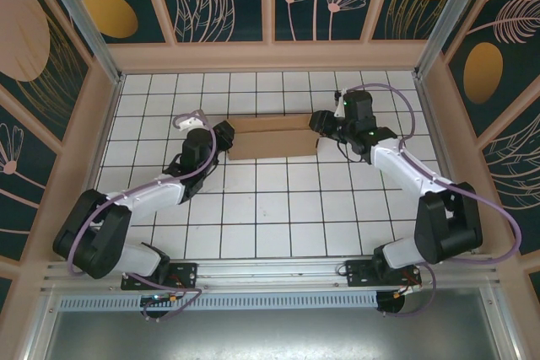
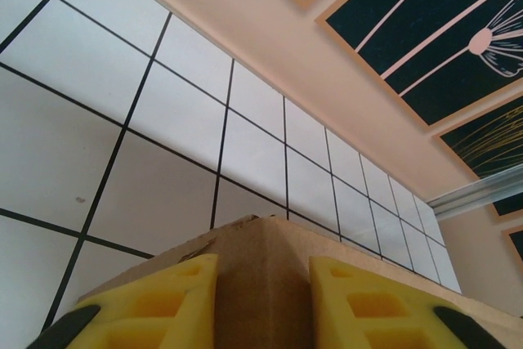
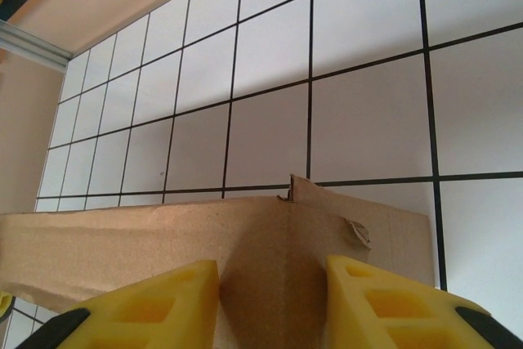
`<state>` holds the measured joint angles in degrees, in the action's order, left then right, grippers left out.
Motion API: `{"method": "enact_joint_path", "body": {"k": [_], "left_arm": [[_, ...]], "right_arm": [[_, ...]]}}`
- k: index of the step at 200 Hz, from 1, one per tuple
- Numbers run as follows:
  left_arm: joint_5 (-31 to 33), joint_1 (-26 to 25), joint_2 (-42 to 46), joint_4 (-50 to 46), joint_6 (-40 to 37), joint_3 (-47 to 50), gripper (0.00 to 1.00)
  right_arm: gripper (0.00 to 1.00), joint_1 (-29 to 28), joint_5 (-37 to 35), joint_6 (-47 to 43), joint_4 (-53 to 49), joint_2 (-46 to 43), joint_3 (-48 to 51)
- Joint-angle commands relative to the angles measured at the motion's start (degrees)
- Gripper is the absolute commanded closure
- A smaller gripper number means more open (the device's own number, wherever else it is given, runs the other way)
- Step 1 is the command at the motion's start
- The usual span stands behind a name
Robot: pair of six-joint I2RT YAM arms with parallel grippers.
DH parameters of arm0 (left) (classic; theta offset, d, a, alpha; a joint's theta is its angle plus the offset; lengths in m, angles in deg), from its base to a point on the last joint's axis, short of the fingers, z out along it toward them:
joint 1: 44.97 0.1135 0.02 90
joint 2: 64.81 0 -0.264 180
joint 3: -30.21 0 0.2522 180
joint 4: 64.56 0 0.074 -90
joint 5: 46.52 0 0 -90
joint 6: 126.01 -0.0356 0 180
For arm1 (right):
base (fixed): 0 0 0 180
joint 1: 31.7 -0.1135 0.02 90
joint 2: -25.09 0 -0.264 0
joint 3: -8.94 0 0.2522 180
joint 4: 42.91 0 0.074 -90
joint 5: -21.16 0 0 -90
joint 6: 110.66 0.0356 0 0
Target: Fold the paper box
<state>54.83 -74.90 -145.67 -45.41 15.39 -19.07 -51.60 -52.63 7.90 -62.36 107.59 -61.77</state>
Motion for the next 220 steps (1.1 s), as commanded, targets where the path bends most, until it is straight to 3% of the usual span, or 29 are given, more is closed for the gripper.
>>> {"method": "enact_joint_path", "body": {"k": [1,56,103,150,187,220], "left_arm": [[-7.8,-1.8,-0.9,4.9,1.1,-2.6,0.63],[-4.8,-1.1,2.0,0.8,-0.5,-2.7,0.30],[-4.8,0.8,3.8,-2.1,-2.6,-3.6,0.15],[-2.5,1.1,6.6,-6.9,-8.6,-5.7,0.09],[-1.2,1.2,9.8,-10.9,-16.1,-6.3,0.09],[0.1,1.1,12.5,-12.4,-21.6,-6.4,0.11]], "right_arm": [[0.62,-1.7,9.3,-0.7,5.3,1.1,-1.2],[0.48,-1.5,7.0,-2.1,4.0,0.0,-1.9],[0.38,-0.6,5.4,-2.9,2.6,-1.0,-3.4],[0.36,-0.1,4.9,-7.1,0.1,-2.4,-5.4],[0.42,0.2,3.0,-16.8,-2.1,-5.9,-5.6],[0.48,0.6,0.1,-30.1,4.7,-11.8,0.5]]}}
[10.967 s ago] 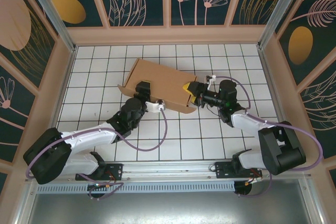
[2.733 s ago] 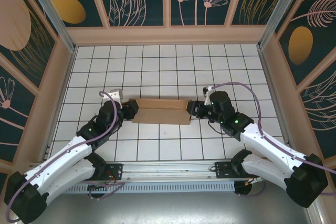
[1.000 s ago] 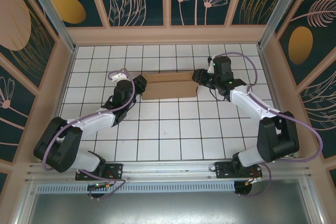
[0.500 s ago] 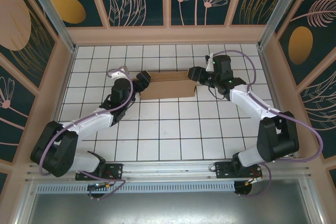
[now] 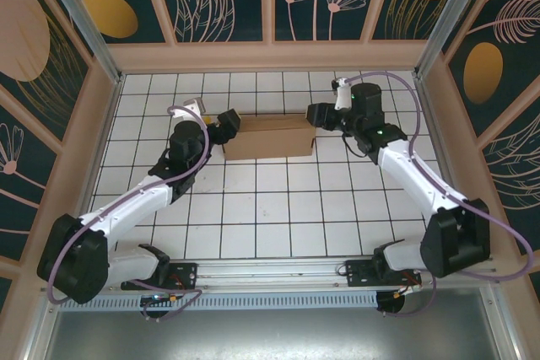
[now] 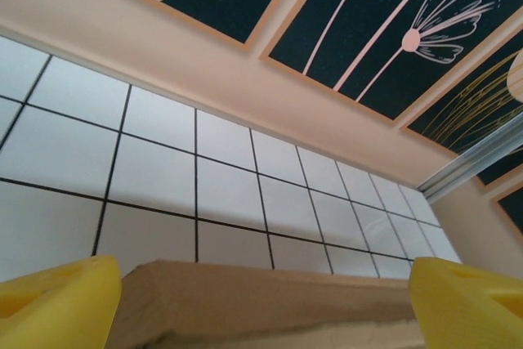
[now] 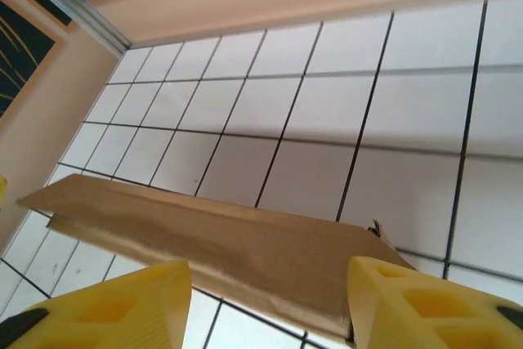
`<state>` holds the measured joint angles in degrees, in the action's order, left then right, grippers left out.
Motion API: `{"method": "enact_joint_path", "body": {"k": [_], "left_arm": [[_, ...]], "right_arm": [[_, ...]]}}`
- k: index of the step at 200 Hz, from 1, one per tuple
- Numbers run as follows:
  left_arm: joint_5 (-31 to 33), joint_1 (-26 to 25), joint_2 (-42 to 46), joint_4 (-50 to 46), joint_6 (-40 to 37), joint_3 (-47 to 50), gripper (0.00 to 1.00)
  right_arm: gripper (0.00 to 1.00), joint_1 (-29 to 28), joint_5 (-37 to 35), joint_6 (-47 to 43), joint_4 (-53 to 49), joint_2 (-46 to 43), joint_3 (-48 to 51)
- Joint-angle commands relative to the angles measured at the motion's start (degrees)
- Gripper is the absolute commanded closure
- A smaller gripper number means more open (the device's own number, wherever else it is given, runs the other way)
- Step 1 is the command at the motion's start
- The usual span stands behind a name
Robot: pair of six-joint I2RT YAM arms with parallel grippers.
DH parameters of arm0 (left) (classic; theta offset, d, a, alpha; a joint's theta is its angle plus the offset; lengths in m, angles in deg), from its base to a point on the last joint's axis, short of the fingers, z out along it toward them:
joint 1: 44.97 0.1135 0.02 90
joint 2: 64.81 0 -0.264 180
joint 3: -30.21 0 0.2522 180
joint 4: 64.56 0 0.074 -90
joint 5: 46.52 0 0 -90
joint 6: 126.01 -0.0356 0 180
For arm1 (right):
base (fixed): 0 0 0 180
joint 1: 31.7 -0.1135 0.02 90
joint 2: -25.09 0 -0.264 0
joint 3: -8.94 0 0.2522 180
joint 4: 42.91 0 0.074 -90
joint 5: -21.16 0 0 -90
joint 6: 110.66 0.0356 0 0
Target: Fold the paper box
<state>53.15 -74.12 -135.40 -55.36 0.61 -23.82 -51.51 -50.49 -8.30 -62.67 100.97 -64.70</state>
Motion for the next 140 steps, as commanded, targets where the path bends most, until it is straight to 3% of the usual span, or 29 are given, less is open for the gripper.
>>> {"method": "enact_joint_path", "body": {"k": [1,28,68,98,115,140], "left_arm": [[1.8,0.3,2.3,-2.4,-7.0,-1.6,0.11],[2.5,0.3,3.5,-4.3,-13.7,-2.9,0.13],[4.6,0.3,7.2,-4.0,-23.8,-2.3,0.11],[11.9,0.4,8.4,-4.8,-23.8,-1.6,0.09],[15.5,0.3,10.2,-0.7,-21.8,1.6,0.08],[15.1,0.3,13.5,5.6,-23.9,6.5,0.08]], "right_arm": [[0.48,0.5,-1.9,-14.6,5.5,-5.3,3.8],[0.50,0.9,2.3,-34.7,11.2,-9.0,9.5],[0.51,6.7,13.5,-60.1,5.3,-6.2,8.5],[0.50,8.0,13.5,-66.9,6.9,-3.8,9.5],[0.50,8.2,13.1,-68.4,6.1,-1.7,8.5],[0.52,8.2,11.9,-70.0,4.6,1.2,7.0]]}}
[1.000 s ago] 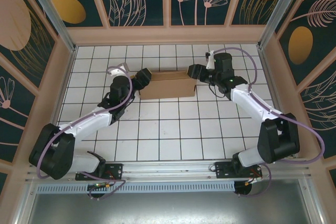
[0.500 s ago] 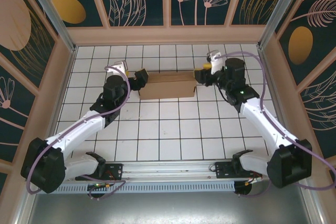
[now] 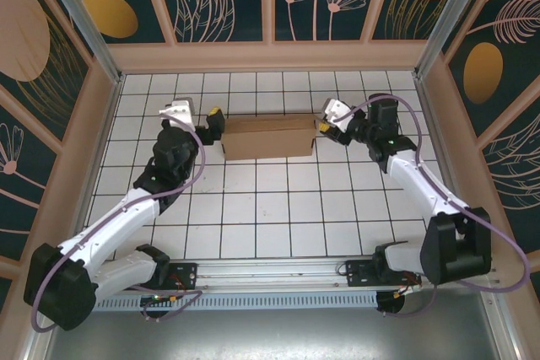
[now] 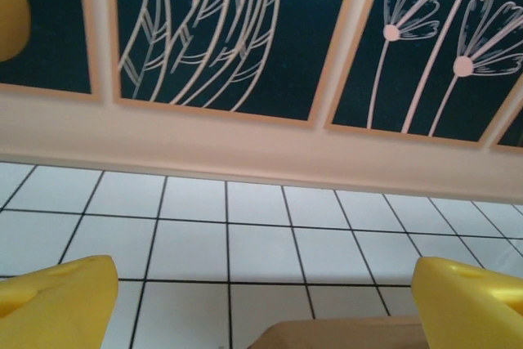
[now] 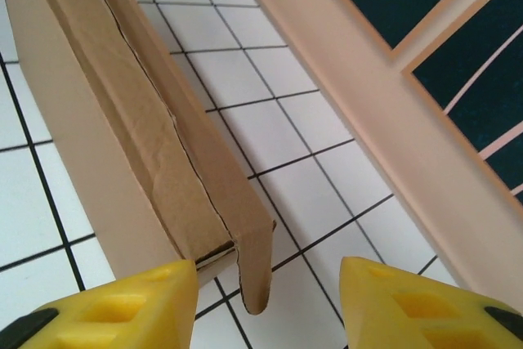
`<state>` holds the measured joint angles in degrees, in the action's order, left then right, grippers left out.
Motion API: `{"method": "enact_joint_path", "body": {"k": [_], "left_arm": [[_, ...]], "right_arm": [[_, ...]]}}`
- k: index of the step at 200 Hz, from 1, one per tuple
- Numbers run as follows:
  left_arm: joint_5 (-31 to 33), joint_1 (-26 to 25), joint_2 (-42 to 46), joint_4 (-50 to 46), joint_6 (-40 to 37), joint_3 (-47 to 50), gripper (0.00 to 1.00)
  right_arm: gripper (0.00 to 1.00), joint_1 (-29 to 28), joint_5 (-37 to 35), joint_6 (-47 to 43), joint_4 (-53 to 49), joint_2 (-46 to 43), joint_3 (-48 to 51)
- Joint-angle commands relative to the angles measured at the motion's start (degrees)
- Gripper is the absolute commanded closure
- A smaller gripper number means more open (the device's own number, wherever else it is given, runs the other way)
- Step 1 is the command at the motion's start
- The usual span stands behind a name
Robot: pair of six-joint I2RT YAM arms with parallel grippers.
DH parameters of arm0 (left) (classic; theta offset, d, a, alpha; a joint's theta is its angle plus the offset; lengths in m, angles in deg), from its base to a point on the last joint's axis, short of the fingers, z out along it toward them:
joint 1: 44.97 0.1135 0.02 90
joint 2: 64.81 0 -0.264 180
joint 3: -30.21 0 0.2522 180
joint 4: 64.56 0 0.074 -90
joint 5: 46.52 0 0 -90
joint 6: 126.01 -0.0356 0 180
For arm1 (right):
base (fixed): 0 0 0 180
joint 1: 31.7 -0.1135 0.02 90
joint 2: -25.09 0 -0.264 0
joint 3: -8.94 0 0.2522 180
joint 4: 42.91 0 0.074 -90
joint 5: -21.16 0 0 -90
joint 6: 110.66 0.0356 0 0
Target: Fold the paper box
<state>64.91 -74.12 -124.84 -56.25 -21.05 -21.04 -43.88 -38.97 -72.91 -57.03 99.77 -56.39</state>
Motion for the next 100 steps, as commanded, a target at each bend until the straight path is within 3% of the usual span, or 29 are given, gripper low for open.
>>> {"method": "enact_joint_path", "body": {"k": [1,43,73,100], "left_arm": [[3.5,0.4,3.1,6.6,-2.2,3.8,0.08],[0.9,0.4,5.9,7.9,-3.6,5.7,0.07],[-4.7,0.4,6.8,9.6,-6.4,6.8,0.20],[-3.9,0.3,6.6,8.3,-6.5,5.6,0.28]], "right_arm": [[0.53,0.6,0.4,-5.4,-1.0,2.5,-1.3],[0.57,0.3,-0.6,-4.4,1.7,5.5,-1.4],[0.68,-0.2,-3.0,-4.2,1.9,7.7,-2.7],[0.79,-0.1,-3.0,-4.1,1.6,8.5,-3.3]]}}
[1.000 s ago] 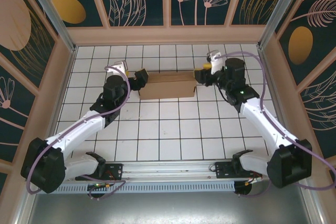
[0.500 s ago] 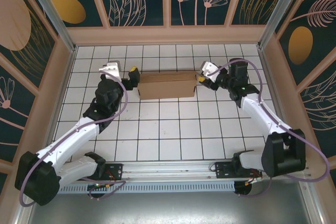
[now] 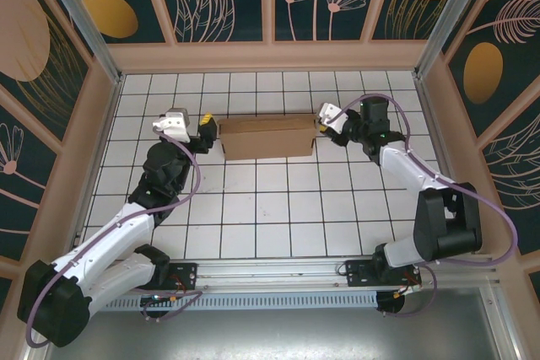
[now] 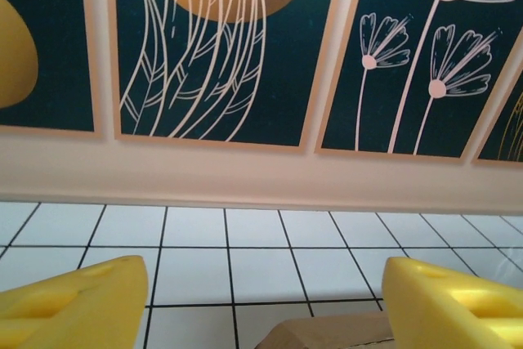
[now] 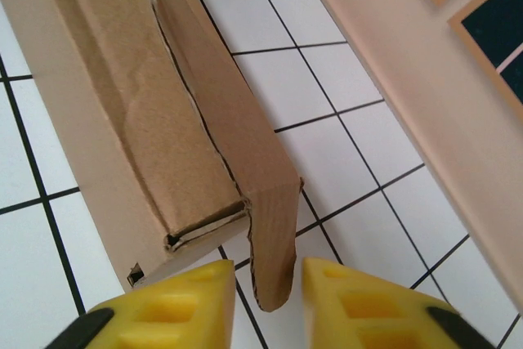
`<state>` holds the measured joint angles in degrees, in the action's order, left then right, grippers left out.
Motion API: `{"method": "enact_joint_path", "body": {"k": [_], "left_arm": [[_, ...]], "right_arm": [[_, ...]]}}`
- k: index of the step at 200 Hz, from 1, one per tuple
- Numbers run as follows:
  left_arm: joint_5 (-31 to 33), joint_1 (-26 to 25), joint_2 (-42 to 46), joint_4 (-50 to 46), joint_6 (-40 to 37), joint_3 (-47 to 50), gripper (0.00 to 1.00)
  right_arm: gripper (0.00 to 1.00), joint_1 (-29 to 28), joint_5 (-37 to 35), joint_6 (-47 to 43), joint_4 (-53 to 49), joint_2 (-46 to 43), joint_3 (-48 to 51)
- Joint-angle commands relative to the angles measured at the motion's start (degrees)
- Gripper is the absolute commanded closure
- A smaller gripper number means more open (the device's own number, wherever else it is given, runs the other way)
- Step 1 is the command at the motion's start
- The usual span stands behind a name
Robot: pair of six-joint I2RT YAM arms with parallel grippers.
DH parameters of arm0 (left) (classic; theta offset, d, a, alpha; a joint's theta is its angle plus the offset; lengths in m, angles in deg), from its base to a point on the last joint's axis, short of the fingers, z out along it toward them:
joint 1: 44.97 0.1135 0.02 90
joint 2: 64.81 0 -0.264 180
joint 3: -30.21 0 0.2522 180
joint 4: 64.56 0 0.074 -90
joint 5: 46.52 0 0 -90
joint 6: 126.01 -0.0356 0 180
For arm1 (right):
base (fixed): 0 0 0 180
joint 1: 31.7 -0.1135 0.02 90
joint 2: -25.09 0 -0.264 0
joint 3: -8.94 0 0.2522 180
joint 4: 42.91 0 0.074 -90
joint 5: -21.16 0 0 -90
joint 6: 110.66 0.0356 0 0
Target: Fold the paper box
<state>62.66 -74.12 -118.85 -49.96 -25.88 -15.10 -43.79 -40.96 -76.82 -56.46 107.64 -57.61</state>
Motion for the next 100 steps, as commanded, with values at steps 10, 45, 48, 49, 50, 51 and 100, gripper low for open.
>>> {"method": "enact_joint_path", "body": {"k": [10,45,48,49,50,51,100], "left_arm": [[-1.8,0.3,0.6,1.5,-1.5,-0.6,0.28],[-2.0,0.3,-0.4,-1.0,-0.9,-2.6,0.17],[-2.2,0.3,-0.4,-1.0,-0.9,-2.7,0.17],[-2.1,0.3,-0.4,-1.0,-0.9,-2.7,0.17],[-2.2,0.3,-0.4,-1.1,-0.9,-2.8,0.17],[-2.2,0.3,-0.4,-1.1,-0.9,-2.7,0.17],[-1.2,0.3,0.0,-0.6,-0.6,-2.2,0.20]], "right_arm": [[0.83,-0.2,-0.9,0.3,1.1,0.6,-2.3],[0.82,-0.2,-1.5,1.9,2.2,0.3,-2.3],[0.81,-0.2,-1.6,2.0,2.4,0.2,-2.3],[0.81,-0.2,-1.6,2.0,2.5,0.2,-2.2],[0.80,-0.2,-1.6,2.1,2.5,0.1,-2.2],[0.80,-0.2,-1.6,2.1,2.6,0.1,-2.2],[0.77,-0.5,-2.0,3.2,5.1,-0.9,-0.3]]}}
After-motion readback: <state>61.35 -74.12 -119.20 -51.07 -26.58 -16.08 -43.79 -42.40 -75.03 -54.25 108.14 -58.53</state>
